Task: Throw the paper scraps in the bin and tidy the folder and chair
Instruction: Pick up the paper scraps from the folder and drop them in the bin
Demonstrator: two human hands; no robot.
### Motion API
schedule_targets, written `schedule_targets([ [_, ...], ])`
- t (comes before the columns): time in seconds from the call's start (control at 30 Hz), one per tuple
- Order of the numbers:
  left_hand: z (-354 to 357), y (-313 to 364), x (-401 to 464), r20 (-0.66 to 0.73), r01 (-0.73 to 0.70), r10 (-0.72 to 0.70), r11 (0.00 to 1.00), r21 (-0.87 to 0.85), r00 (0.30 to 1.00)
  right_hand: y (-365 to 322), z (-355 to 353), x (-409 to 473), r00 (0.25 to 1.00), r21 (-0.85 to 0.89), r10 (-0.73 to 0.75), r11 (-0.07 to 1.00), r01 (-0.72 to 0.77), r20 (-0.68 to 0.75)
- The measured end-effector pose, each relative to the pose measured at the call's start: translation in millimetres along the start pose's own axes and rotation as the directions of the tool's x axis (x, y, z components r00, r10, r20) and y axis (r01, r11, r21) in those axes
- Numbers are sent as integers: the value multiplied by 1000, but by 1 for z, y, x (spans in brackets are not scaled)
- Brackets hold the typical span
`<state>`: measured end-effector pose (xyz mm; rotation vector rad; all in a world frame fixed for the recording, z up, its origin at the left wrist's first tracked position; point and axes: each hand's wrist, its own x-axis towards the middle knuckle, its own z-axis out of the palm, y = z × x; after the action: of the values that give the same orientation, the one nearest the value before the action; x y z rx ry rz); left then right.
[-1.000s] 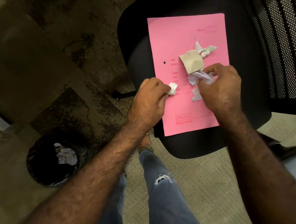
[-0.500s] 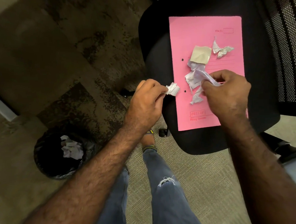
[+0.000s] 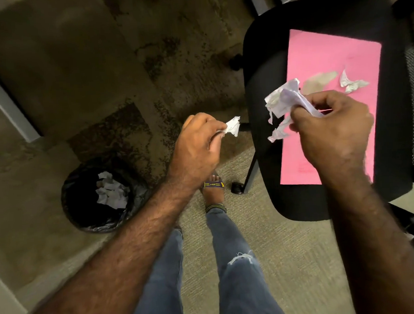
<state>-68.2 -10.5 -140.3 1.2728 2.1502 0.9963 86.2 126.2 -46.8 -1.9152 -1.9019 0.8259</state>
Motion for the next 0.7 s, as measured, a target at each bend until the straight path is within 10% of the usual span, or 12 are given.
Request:
schedule_targets([
  [0.37, -69, -66, -47, -221, 202, -207, 978, -48, 953, -68, 92, -65, 953, -38, -179, 980, 194, 245],
  [0.7, -128, -144, -143, -402, 403, -409, 909, -106, 819, -103, 192, -158, 744, -52, -394, 866, 497, 539],
])
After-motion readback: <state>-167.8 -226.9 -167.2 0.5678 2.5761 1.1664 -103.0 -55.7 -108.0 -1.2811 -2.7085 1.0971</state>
